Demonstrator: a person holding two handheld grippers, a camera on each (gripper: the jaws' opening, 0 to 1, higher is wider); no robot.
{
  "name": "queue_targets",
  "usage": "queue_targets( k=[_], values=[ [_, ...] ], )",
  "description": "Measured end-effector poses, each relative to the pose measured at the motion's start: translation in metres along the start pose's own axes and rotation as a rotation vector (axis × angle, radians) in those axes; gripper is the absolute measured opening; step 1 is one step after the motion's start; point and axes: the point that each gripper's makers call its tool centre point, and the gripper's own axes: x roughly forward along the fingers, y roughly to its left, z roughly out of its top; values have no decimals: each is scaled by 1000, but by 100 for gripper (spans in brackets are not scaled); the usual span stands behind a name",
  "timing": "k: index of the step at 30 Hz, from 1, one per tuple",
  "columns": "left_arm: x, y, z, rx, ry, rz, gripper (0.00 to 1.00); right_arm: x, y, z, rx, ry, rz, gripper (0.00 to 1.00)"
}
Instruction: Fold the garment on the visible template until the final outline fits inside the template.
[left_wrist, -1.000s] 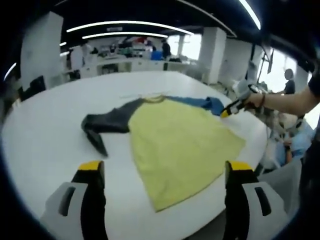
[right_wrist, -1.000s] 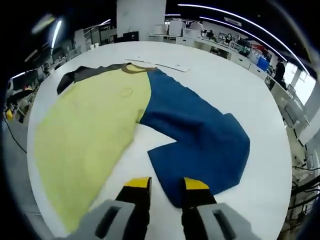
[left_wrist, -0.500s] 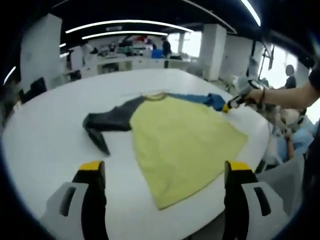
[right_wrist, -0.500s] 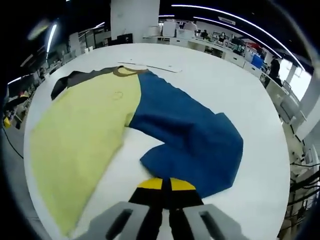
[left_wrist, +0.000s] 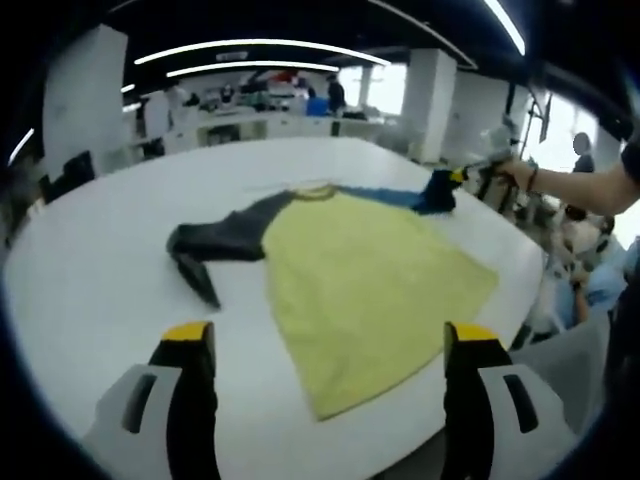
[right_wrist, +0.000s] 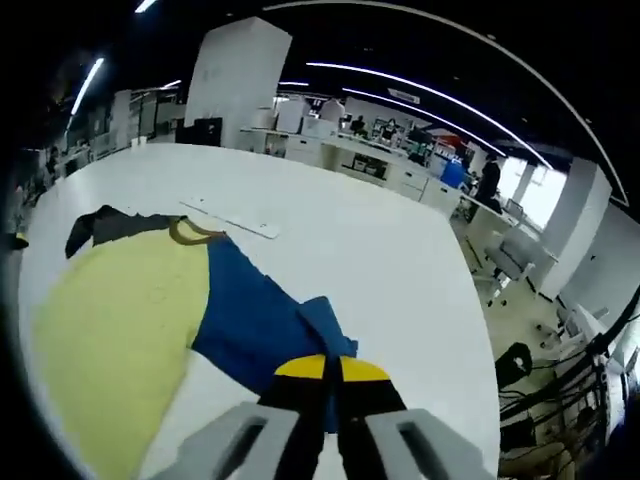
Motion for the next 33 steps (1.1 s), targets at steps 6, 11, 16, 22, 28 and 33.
queue_targets(
  k=[6,11,16,22,28,33],
  values=[
    [0,2,-4,-5,8,4,90,-5,-28,-3,4,29,-56,0],
    [-1,5,-7,-6,14,10,89,-5,-52,-23,48,107,-141,0],
    [-2,9,-9,-10,13,13,89,2,-63,-46,100,193,-181,0],
    [-4,8,-7,0,11,23,90,8,-73,-58,101,240,-197,0],
    [-6,9,-7,-8,5,32,90,4,-68,-61,135,252,-197,0],
    [-6,7,-8,-4,10,28,92,4,-58,-51,135,235,-173,0]
  ],
)
